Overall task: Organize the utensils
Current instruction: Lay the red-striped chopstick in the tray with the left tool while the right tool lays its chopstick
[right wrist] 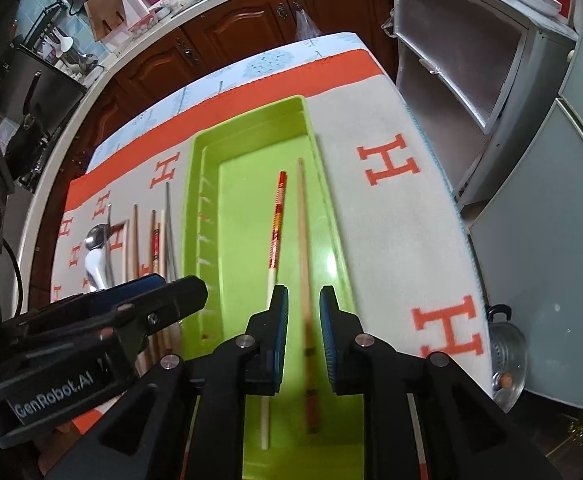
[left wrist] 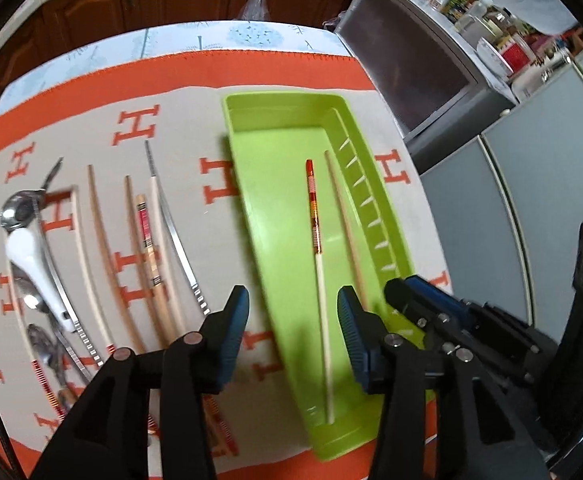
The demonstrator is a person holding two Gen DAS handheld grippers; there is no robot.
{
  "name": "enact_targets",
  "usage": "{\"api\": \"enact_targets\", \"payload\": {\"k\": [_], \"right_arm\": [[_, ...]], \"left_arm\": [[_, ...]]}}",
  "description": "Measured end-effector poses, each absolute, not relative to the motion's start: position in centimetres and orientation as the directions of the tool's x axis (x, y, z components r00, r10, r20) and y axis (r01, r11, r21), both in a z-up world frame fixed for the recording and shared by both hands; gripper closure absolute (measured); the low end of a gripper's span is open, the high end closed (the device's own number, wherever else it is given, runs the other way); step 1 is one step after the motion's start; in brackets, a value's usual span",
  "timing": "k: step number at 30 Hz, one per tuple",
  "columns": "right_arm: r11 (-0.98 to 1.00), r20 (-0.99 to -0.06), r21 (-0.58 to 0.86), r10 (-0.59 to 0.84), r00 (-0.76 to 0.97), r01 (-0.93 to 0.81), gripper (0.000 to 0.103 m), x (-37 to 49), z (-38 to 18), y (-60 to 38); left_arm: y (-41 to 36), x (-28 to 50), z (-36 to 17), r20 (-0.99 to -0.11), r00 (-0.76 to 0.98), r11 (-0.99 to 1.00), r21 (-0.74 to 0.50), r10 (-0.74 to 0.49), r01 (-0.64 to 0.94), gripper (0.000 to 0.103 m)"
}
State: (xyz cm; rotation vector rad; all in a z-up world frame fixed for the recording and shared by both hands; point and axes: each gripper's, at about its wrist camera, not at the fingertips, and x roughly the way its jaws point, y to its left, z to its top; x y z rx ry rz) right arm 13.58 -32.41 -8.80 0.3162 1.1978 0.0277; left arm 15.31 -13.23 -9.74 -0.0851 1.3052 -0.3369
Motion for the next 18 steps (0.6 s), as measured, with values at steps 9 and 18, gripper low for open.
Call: {"api": "enact_targets", "payload": {"k": [9,18], "right_arm": [[0.963,-0.908,0.235,0.170,0.383,0.129,0.085,10.2,-7.5,-31.4],[0.976,-0.904,0.197,0.143,0.402,0.097,0.082,7.2,-5.9,-30.2]], "left_arm": [[-10.8,11.8,-8.8,-0.932,0.298,0.961,-0.136,-0.207,0.240,0.053],[-7.4,8.5,-7.4,-0.908,0.392,0.968,-0.047,-0.144,0.246,0.037]]}}
